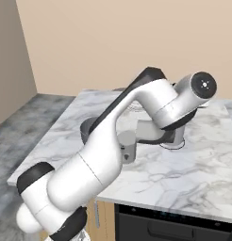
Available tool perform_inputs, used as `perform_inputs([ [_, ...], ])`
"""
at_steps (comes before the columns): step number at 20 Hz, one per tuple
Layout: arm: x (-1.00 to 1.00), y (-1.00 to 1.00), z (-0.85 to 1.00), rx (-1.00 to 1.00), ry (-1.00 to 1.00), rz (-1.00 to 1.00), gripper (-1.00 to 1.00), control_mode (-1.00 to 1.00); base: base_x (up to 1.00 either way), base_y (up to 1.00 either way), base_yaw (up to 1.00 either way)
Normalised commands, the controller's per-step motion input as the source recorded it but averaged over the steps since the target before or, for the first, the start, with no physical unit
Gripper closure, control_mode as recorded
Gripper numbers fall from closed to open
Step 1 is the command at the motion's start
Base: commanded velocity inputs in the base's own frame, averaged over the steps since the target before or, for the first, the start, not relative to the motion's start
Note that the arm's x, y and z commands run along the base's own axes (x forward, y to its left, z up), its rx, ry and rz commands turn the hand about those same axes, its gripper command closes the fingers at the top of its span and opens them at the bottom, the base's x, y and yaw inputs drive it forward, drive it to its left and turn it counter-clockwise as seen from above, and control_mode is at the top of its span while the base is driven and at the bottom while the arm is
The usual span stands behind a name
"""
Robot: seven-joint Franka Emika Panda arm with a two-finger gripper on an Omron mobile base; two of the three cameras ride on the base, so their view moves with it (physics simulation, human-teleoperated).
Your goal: Close the stand mixer head.
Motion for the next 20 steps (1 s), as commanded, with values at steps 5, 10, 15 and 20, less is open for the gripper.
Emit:
perform_inputs([
  [5, 0.99, 0.0, -0.52, 0.15, 0.0, 0.21, -1.0, -1.0, 0.0, 0.0, 0.0],
  [10, 0.98, 0.34, -0.31, 0.02, 0.04, 0.39, -1.0, -1.0, 0.0, 0.0, 0.0],
  [15, 1.0, 0.85, -0.15, 0.0, 0.01, 0.57, -1.0, -1.0, 0.0, 0.0, 0.0],
  [20, 0.8, 0.98, -0.38, 0.0, 0.05, 0.64, -1.0, -1.0, 0.0, 0.0, 0.0],
])
